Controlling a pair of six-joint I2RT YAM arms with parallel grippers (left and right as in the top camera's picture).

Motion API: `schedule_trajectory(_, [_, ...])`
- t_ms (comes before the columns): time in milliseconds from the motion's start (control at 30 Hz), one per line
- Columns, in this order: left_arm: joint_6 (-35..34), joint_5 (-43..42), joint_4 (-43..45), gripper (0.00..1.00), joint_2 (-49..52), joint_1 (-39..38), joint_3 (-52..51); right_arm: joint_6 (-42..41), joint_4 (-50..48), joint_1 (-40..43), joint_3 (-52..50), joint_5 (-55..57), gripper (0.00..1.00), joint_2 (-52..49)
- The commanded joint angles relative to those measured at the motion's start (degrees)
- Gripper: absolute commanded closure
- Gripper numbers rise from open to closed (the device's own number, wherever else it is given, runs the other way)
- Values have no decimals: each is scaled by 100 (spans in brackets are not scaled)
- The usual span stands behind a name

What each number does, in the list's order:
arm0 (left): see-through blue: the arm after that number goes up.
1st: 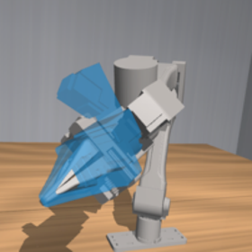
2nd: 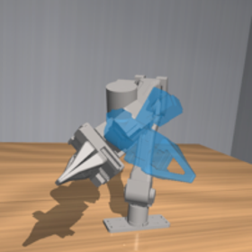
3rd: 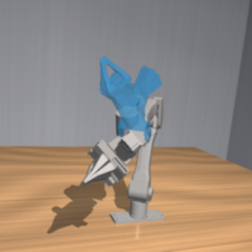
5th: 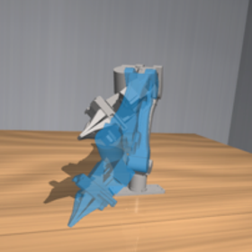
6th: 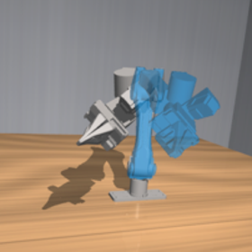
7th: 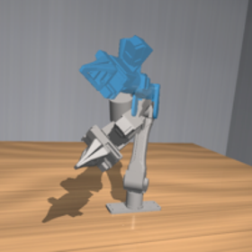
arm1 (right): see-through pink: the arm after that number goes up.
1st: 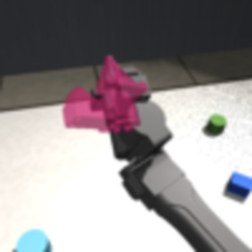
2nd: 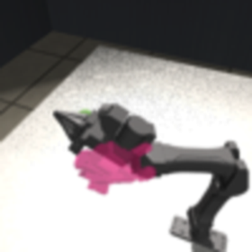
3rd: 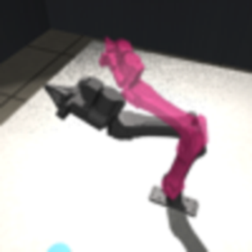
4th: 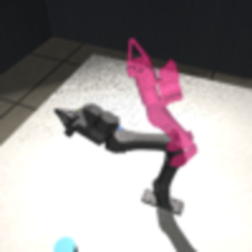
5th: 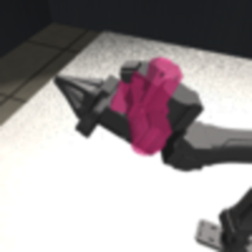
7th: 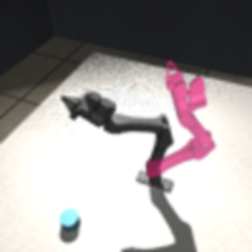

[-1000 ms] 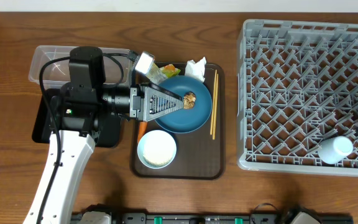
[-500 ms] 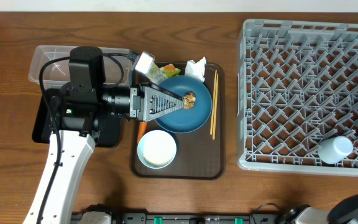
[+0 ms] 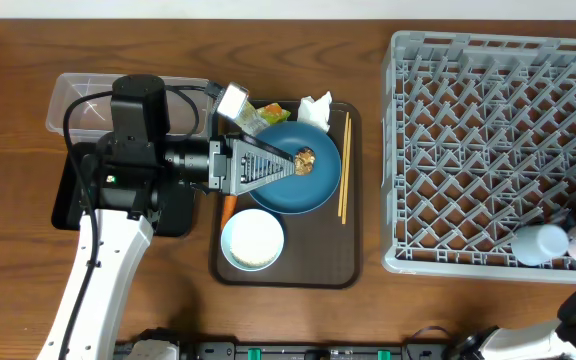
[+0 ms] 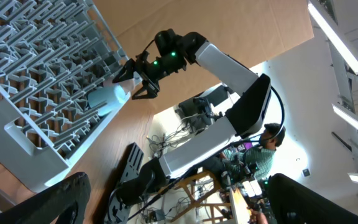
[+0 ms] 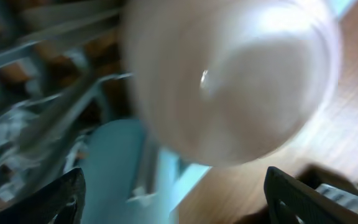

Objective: Sort waste into correct bins and load items into the dishwasher rack
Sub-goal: 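Place the pink cup in the dish rack with the right gripper, then grasp the blue plate rim with the left gripper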

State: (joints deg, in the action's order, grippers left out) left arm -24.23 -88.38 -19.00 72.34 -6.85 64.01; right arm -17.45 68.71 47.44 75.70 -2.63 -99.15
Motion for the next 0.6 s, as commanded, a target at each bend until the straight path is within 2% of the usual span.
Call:
schedule_trajectory(0, [-11, -116, 31, 8, -11, 4, 74, 439, -4, -17, 96, -951, 15, 629])
schedule_trajectory(167, [-9, 79, 31, 8, -11, 2, 74, 905, -76, -369, 98, -1917, 14, 1709])
schedule_trajectory(300, [-9, 623, 26, 14, -28, 2, 74, 942, -133, -894, 98, -2035, 14, 2439])
schedule_trajectory(433, [17, 1539, -94, 15, -122, -105, 74, 1137, -166, -1589, 98, -2406, 14, 2959])
schedule_trajectory(567, [269, 3073, -844, 15, -175, -389, 74, 1198, -162, -2245, 98, -2465, 14, 3163])
